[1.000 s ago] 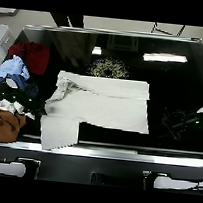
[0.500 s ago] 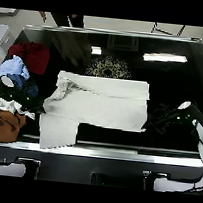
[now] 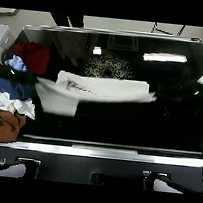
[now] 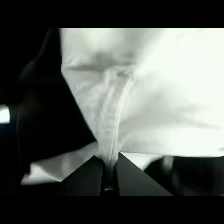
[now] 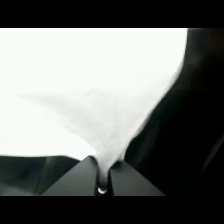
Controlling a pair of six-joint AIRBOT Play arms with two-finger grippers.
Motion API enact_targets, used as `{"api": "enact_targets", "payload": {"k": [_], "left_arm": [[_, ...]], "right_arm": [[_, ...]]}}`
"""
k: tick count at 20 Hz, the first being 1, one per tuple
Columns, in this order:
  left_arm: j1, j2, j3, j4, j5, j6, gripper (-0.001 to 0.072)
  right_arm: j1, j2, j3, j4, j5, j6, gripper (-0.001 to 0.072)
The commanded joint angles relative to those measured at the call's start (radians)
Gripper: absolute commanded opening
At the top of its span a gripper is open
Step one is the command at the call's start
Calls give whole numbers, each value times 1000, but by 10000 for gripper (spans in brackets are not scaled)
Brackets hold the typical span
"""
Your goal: Fold the clothes and pants, and hang the long-sleeved shirts on hangers.
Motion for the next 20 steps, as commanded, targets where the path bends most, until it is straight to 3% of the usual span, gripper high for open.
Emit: {"api": "enact_targets", "payload": {"k": [1, 4, 8, 13, 16, 20], "left_arm": [[0, 149, 403, -93, 155, -61, 26], [0, 294, 655, -83, 318, -111, 26], [0, 510, 585, -80, 409, -116, 26], [0, 564, 569, -64, 558, -116, 25], [0, 529, 557, 8, 491, -116, 25], [-11, 414, 374, 2, 288, -131, 26]], "right_arm": [[3, 148, 439, -143, -158, 8, 44], [3, 296, 671, -278, -235, 10, 44], [3, 481, 668, -361, -227, 53, 44], [3, 532, 668, -362, -381, 90, 44], [3, 485, 668, -368, -348, 94, 44], [3, 300, 565, -362, -92, 85, 43]]}}
